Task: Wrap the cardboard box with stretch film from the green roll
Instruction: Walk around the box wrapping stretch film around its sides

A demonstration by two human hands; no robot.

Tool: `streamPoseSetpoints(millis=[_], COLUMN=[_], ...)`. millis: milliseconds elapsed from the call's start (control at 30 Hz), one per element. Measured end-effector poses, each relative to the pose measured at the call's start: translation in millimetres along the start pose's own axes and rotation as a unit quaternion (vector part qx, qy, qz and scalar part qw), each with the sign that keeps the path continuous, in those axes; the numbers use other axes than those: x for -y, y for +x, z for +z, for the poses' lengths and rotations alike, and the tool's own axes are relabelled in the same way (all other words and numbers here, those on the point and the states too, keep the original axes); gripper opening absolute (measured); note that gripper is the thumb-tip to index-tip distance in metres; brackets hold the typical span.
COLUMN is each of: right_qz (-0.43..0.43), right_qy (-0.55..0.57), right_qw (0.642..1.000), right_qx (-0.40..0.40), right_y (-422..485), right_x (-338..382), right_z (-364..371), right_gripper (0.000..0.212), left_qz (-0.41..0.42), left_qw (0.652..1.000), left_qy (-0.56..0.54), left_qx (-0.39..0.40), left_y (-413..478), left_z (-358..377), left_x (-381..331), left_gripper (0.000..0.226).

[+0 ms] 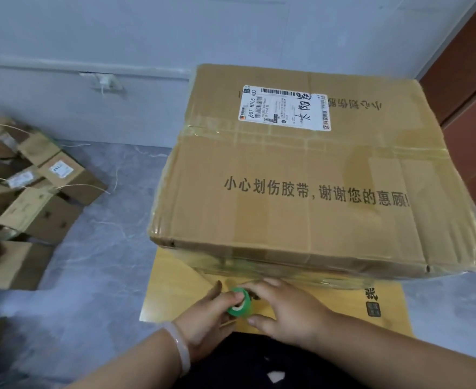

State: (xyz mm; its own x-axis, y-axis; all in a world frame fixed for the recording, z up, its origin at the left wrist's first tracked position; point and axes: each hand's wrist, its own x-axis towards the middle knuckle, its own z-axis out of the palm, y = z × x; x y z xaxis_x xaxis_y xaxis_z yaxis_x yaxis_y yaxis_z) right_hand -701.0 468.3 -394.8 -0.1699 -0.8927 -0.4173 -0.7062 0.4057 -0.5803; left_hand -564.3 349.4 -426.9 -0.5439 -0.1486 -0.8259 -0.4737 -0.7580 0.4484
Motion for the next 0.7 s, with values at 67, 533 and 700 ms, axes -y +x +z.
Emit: streamPoseSetpoints(millis=[67, 533, 700], right_qz=[0.003, 0.016, -0.03], right_qy=[-0.015, -0.013, 0.011], right_qw=[1.0, 1.0, 0.999], right_qx=[-0.011, -0.005, 0.006], right_y=[-0.1, -9.8, -12.3], right_x=[-4.2, -15.2, -21.7], right_z=[1.5, 3.7, -0.3], right_gripper=[0.056, 0.067, 0.056], left_qz=[0.01, 0.079, 0.134], left_qw=[1.0, 0.993, 0.983], left_qy=[0.005, -0.087, -0.098], left_qx=[0.003, -0.029, -0.075], left_y=[4.9, 6.1, 10.9], left_z=[2.5, 35.0, 49.9], left_x=[1.8, 17.5, 36.0], left_gripper=[0.145, 0.106, 0.146])
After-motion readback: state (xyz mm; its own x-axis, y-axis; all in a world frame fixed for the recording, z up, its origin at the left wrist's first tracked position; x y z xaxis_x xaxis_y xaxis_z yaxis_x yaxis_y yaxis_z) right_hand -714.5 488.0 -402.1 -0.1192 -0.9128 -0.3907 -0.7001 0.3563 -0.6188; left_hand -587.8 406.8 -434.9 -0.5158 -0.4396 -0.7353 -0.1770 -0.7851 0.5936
